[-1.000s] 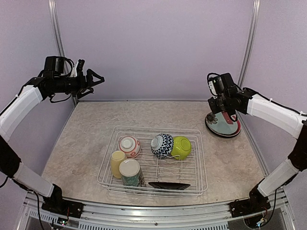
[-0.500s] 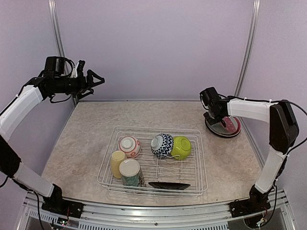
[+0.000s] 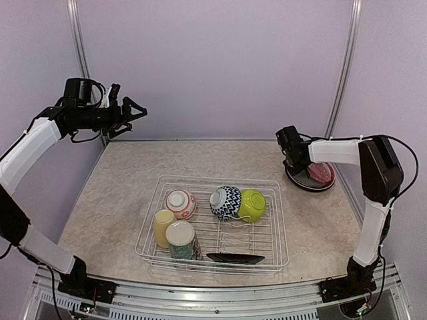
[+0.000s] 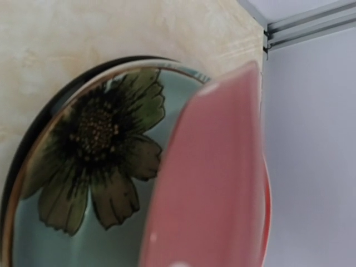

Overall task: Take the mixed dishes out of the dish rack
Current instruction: Place the plate with another plate.

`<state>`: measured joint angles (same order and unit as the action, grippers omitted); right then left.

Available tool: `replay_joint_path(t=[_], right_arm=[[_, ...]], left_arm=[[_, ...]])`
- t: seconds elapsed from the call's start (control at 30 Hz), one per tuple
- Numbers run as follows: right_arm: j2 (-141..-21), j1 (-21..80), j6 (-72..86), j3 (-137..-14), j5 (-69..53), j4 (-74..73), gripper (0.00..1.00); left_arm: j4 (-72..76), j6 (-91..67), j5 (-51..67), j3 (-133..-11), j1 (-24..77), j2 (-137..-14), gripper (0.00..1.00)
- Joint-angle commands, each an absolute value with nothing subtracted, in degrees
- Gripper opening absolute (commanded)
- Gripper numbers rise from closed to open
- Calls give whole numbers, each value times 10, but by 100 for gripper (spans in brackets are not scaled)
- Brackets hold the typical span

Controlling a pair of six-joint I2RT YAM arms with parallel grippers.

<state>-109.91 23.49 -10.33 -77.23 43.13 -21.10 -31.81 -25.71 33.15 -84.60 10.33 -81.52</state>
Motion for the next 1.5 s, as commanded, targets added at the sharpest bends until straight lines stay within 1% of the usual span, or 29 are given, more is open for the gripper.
replay_joint_path(t=[0.0, 0.07, 0.13, 0.2, 0.27, 0.5, 0.67, 0.8, 1.33, 1.47], right_arm=[[-1112, 226, -109, -798, 446, -173, 20], [-1116, 223, -107, -800, 429, -176, 33], [-1121, 223, -102, -803, 416, -179, 50], [-1123, 222, -93, -806, 405, -187, 60], [-1120, 218, -81, -809, 378, -193, 66], [-1104, 210, -60, -812, 323, -211, 80], [-1095, 190, -32, -811, 275, -217, 88], [-1087, 166, -12, -808, 216, -217, 89], [-1098, 141, -2, -844, 217, -227, 94], [-1106, 140, -2, -864, 187, -245, 95]], left_arm=[[-323, -254, 342, -860, 107, -823, 99], [-323, -254, 342, -860, 108, -823, 99], [-323, -254, 342, -860, 108, -823, 99], [-323, -253, 342, -860, 109, -823, 99], [-324, -253, 343, -860, 110, -823, 99], [-324, -252, 345, -861, 112, -824, 99], [-325, -252, 347, -862, 113, -827, 99], [-329, -254, 353, -865, 113, -832, 99], [-336, -254, 362, -871, 120, -844, 99], [-338, -254, 363, -874, 122, -847, 99]])
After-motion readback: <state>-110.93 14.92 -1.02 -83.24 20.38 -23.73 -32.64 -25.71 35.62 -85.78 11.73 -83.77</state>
